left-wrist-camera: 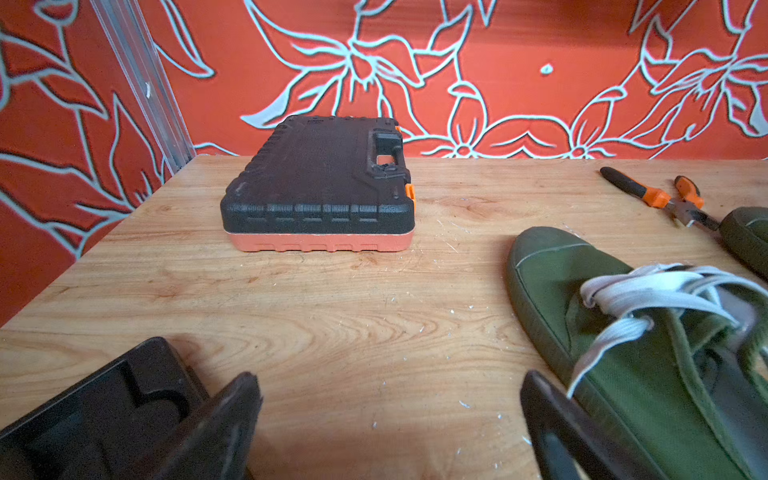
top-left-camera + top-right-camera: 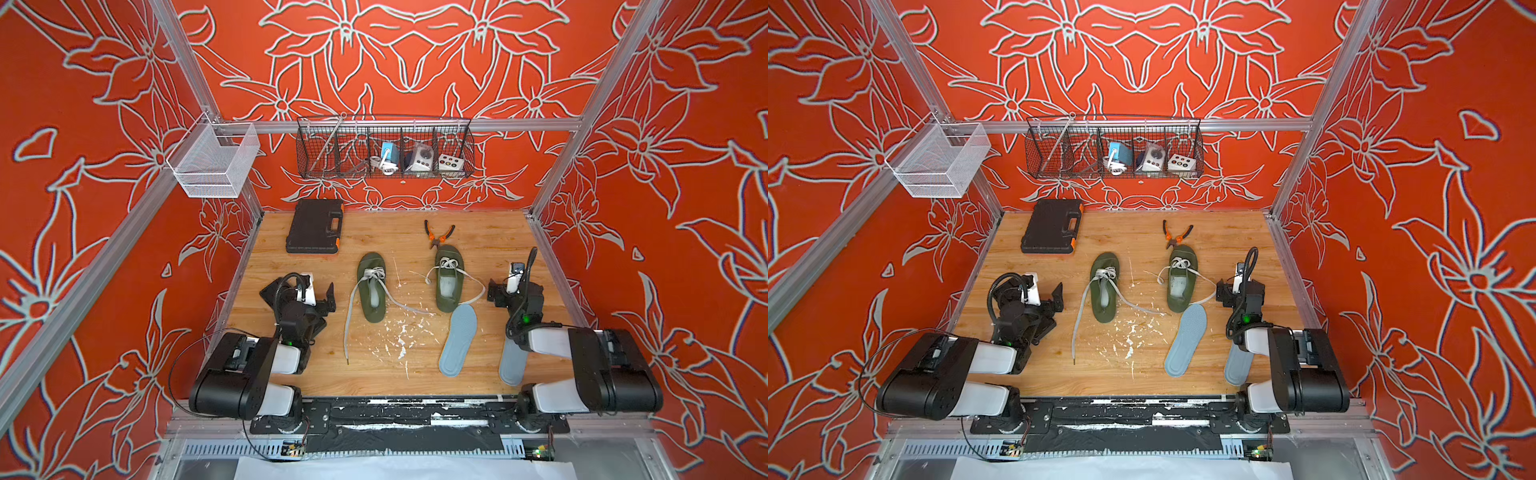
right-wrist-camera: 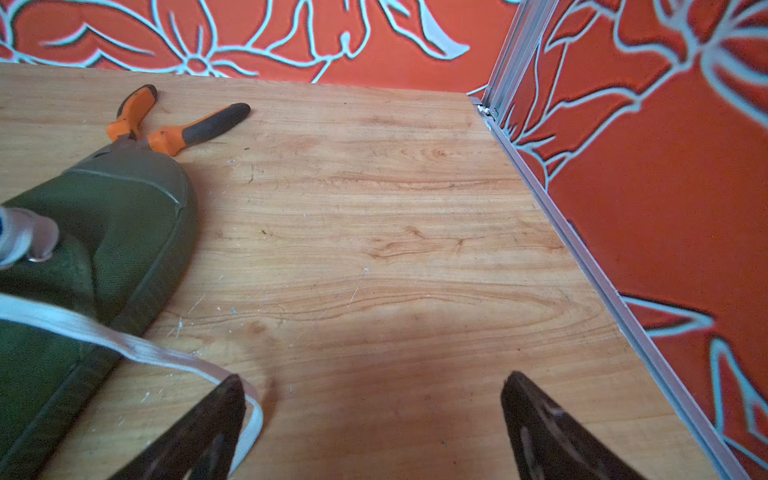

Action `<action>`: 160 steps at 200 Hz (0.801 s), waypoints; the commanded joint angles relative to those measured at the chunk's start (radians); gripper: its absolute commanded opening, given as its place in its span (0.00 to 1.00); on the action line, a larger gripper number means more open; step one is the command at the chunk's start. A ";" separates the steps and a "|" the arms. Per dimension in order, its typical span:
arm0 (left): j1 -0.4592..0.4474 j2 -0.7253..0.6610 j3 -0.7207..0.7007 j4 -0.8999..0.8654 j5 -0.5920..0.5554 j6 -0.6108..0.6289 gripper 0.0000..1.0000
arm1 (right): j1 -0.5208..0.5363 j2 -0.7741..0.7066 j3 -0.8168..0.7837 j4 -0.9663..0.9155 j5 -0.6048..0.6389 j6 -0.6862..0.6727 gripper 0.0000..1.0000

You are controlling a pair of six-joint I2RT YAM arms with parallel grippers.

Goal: Insert the insole into the shoe
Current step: Pick up the insole from the center of the board.

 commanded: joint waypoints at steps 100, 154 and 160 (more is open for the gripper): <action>0.008 0.006 0.012 0.005 0.013 0.005 0.98 | 0.005 -0.001 0.016 0.005 -0.005 -0.016 0.98; 0.006 0.003 0.011 0.008 0.010 0.006 0.98 | 0.005 0.000 0.016 0.005 -0.005 -0.017 0.98; 0.007 0.003 0.011 0.009 0.010 0.007 0.98 | 0.006 0.000 0.016 0.005 -0.006 -0.016 0.98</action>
